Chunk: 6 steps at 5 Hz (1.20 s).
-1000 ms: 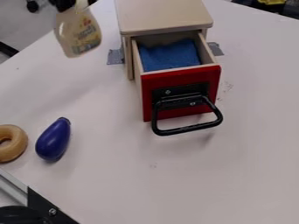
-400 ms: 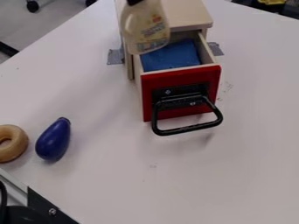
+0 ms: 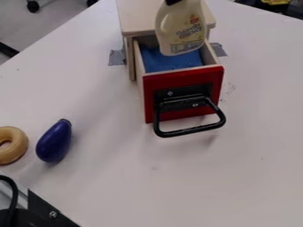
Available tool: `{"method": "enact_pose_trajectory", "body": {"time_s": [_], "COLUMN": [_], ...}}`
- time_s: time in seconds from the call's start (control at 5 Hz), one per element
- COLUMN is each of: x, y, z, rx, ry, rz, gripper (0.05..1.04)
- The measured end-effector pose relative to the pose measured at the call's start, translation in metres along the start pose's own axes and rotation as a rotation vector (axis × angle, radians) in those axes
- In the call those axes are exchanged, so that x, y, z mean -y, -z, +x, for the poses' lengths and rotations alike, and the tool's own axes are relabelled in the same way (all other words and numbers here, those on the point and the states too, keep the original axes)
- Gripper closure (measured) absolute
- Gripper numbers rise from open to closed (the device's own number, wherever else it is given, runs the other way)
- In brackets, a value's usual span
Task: Put the bottle in the drawer
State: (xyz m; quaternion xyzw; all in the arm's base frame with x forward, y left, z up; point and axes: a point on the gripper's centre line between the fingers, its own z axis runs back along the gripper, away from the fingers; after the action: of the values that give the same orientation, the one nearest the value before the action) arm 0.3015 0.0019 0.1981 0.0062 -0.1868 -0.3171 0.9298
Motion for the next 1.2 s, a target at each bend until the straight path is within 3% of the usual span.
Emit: {"method": "enact_pose_trajectory", "body": {"time_s": [0.4, 1.0, 1.2], "x": [-0.014, -0.029, -0.033], "y": [0.016, 0.027, 0.03], "z": [0.0, -0.006, -0.01], "rx": [-0.025, -0.025, -0.037], "ry": [-0.005, -0.031, -0.048], "rz": [0.02, 0.039, 0.037], "gripper": [0.791, 0.791, 0.721]}}
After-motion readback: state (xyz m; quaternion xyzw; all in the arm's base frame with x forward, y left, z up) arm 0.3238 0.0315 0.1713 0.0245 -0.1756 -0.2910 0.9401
